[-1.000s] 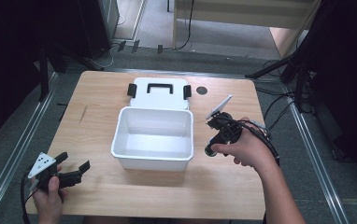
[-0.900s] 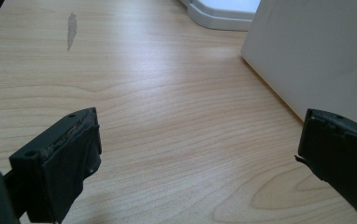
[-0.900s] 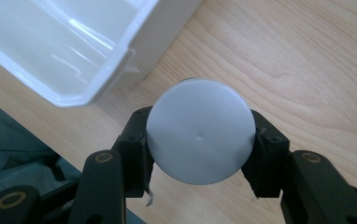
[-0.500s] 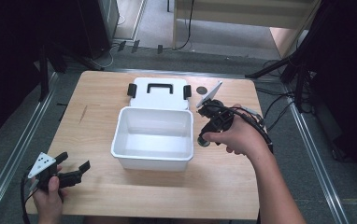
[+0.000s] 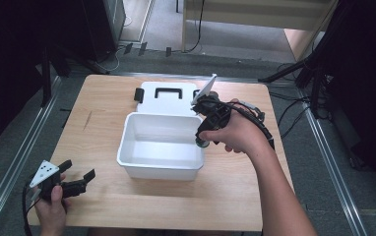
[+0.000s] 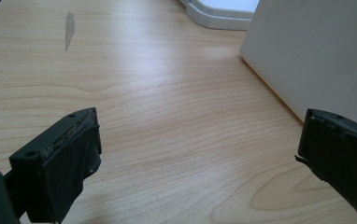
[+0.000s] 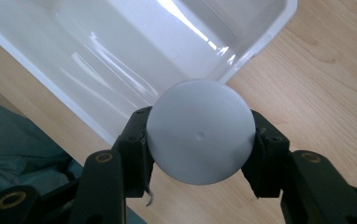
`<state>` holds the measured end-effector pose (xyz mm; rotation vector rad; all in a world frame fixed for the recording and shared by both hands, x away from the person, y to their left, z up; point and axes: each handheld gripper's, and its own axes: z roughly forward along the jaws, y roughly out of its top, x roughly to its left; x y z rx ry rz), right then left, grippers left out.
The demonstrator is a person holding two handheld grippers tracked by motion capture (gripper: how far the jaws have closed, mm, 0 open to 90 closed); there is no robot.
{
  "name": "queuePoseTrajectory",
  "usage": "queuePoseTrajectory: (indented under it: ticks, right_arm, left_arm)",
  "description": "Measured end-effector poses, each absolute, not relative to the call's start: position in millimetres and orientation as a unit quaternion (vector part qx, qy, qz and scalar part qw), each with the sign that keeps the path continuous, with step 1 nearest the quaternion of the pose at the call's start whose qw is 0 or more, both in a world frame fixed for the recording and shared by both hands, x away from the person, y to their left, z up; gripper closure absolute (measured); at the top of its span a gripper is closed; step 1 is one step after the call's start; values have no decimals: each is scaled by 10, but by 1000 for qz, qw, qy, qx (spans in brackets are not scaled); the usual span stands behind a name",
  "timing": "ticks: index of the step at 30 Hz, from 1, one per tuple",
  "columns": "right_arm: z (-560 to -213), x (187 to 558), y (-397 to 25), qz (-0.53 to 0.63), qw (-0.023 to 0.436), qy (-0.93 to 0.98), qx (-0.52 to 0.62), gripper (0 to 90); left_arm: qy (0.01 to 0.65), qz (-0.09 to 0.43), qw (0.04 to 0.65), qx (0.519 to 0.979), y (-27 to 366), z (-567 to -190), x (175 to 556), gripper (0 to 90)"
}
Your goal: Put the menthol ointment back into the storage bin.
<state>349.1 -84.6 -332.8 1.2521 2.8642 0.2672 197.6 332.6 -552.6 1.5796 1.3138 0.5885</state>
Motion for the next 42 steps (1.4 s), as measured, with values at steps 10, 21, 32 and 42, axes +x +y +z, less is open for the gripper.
queuePoseTrajectory:
  ticks: [10, 21, 32, 42]
  right_arm:
    - [-3357, 3525, -607, 87, -3, 921, 380, 510]
    - [-3573, 3553, -416, 82, -7, 932, 354, 510]
    - [-3947, 3592, -303, 69, -18, 940, 335, 509]
    - [-4301, 3569, -182, 55, -13, 956, 289, 510]
  left_arm:
    - [538, 240, 483, 648, 3320, -5528, 1981, 2]
    - [538, 240, 482, 649, 3321, -5527, 1983, 2]
    - [537, 240, 481, 650, 3319, -5527, 1985, 2]
    - [538, 240, 481, 650, 3317, -5528, 1985, 2]
